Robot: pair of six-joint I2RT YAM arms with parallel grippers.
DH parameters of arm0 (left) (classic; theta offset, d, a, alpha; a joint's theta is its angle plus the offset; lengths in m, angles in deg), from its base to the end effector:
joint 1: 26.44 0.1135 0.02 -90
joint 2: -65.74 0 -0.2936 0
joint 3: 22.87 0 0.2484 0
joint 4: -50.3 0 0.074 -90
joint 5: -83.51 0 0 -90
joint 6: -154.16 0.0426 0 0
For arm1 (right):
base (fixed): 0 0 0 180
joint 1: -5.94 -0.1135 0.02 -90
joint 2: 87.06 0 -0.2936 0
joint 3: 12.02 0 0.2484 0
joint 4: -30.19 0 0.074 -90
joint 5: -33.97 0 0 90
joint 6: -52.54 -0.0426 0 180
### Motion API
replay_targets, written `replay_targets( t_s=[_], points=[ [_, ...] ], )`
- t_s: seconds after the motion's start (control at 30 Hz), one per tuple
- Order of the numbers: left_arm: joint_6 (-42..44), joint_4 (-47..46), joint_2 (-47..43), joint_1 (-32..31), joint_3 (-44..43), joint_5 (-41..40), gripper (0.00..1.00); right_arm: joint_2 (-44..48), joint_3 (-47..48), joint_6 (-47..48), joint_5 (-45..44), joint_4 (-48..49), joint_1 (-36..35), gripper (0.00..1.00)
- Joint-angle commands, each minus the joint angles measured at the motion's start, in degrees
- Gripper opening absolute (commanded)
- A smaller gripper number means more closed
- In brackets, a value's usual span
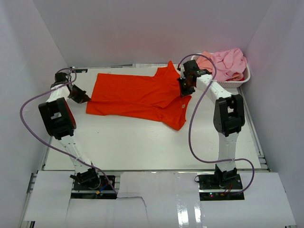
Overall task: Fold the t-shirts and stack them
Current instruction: Fold the flattened tshirt in 1/3 of the way
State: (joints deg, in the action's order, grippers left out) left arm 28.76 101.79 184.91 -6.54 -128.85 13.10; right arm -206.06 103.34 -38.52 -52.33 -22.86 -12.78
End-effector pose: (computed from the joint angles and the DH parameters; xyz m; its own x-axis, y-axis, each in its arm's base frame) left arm 0.4315 0.1410 0.2100 -0.5852 -0.7922 -0.1730 -0.6439 0.5836 -0.4948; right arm 0.4483 0.1548 0.2571 -0.7979 -0.2509 -0.5481 -0.3391 0.9386 0.0641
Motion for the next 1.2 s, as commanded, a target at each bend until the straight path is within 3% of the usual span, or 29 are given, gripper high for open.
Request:
replay_targets(
  t_s=[0.0,0.8,1.17],
  points=[
    [0.2,-0.1,-1.0,-0.6,-2.1,-1.2,0.0,-1.4,2.8,0.5,0.8,0.5,0.4,0.08],
    [0.6,-0.9,0.7,-1.0,-1.1,-2.5,0.0,-9.7,7.7,0.8,-1.7,1.8,0.5,0.08],
    [0.5,-2.1,-0.3,-1.0,-0.1,-3.0,0.15,-12.3,11.1,0.8,-2.8,1.5,1.1,0.08]
  ],
)
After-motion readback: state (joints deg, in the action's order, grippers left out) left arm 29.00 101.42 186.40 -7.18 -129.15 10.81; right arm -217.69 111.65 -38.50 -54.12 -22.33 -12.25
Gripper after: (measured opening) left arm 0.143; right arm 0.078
